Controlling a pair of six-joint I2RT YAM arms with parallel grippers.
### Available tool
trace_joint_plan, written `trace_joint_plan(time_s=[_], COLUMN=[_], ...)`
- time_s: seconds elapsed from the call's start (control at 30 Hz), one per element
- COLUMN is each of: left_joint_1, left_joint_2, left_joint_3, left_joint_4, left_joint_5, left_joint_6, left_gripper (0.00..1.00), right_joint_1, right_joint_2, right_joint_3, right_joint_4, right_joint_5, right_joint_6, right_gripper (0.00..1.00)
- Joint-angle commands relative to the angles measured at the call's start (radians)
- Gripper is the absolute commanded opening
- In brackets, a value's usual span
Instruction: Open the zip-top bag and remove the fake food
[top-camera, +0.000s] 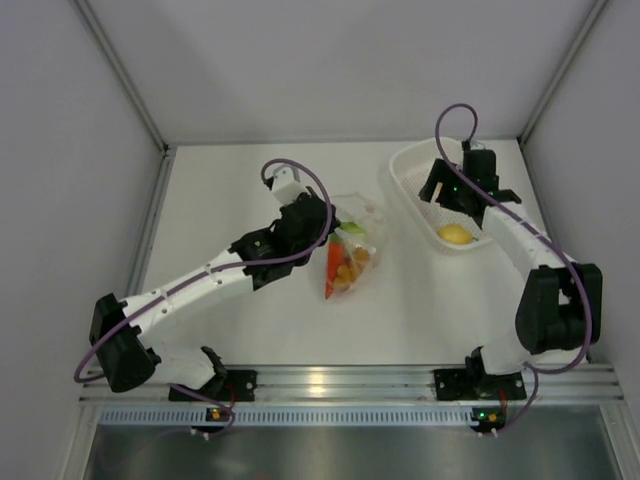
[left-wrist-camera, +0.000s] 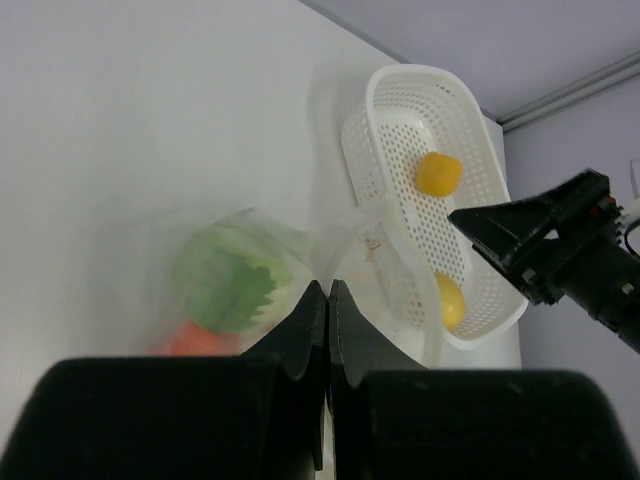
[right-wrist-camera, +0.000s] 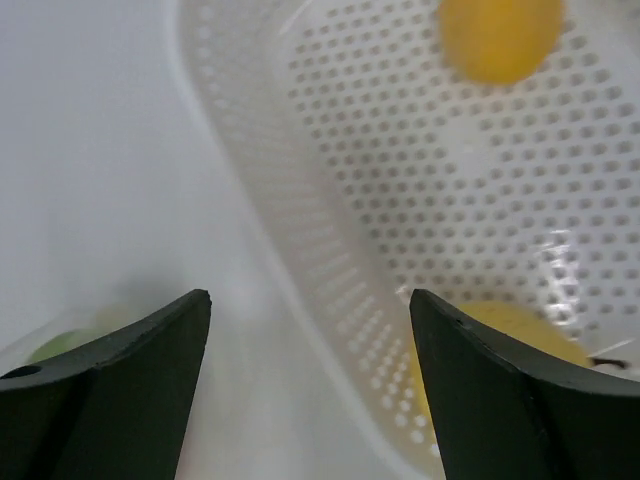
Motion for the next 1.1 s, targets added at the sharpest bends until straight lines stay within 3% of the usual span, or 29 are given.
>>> trace_joint_plan(time_s=[0.0,0.1,0.33,0.57,0.87,1.07], left_joint_1=[0.013,0.023,0.026,0.026,0.023,-0.011], left_joint_2=[-0.016,-0.013,-0.016,-0.005,0.018,0.02], left_joint_3=[0.044,0.025,-0.038,-0.049,-0.068,-0.106], left_joint_4=[0.043,0.041,0.044,0.044,0.069,0.076], left_joint_5=[-0.017,-0.002,0.024,0.05,0.104,0.062], left_joint_6=[-0.011,-0.023,-0.065,-0.109,-0.177,-0.235], left_gripper=[0.0,0.0,0.0,0.0,0.0,0.0], right_joint_1=[0.005,0.125,0.414,0.621,0.65,0.652], right_joint_2=[-0.184,-0.277,-0.368,-0.298,-0.164,-0.129], right_joint_3=[-0.137,-0.137,-0.109,-0.091,-0.12,-0.184], right_joint_4=[0.241,0.209,0.071,0.025,0.02,0.088], right_joint_5=[-0.466,-0.422,-0.037,0.031,0.069,0.048], right_joint_6=[0.149,0.13,0.134,0.211,0.306,0.384], right_gripper=[0.78,0.68,0.55,0.48,0.48,0.51])
